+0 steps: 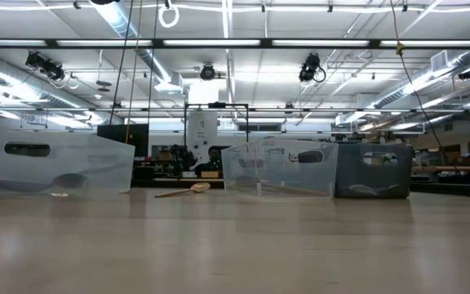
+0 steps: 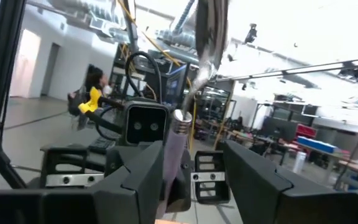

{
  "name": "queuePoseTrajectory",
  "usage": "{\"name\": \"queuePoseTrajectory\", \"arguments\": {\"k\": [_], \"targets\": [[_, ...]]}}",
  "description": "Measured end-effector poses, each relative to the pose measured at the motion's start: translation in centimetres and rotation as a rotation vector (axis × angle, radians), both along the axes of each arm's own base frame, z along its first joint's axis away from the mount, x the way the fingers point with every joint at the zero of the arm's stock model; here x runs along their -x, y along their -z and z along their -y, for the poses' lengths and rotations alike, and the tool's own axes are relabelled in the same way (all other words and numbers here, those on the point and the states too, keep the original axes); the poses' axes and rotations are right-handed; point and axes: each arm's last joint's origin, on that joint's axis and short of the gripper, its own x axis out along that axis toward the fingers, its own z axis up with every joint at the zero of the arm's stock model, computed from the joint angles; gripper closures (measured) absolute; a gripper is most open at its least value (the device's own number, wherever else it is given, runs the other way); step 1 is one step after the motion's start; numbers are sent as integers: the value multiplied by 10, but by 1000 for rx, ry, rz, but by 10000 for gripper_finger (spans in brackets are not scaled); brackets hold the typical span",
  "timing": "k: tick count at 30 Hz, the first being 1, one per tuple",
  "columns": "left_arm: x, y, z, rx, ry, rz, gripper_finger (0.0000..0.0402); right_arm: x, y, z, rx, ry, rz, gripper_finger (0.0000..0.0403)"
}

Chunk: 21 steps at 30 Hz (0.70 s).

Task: Sort silverware by color (type)
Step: Put the purple spoon into the black bin

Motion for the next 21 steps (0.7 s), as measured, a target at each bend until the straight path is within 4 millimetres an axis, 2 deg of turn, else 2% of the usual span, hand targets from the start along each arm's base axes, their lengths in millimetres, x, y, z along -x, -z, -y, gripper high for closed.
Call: {"name": "queuePoseTrajectory", "arguments": {"k": [8,18,21], "targets": [[0,-1,0,0,-1,6,359,-21,-4,8,4,-50,-21,248],[0,0,0,-11,-1,3,358,-27,-1,10,-2,-72,-25,350],[0,0,0,-19,-4,-12,347,-27,-1,10,-5,-83,-32,357]]}}
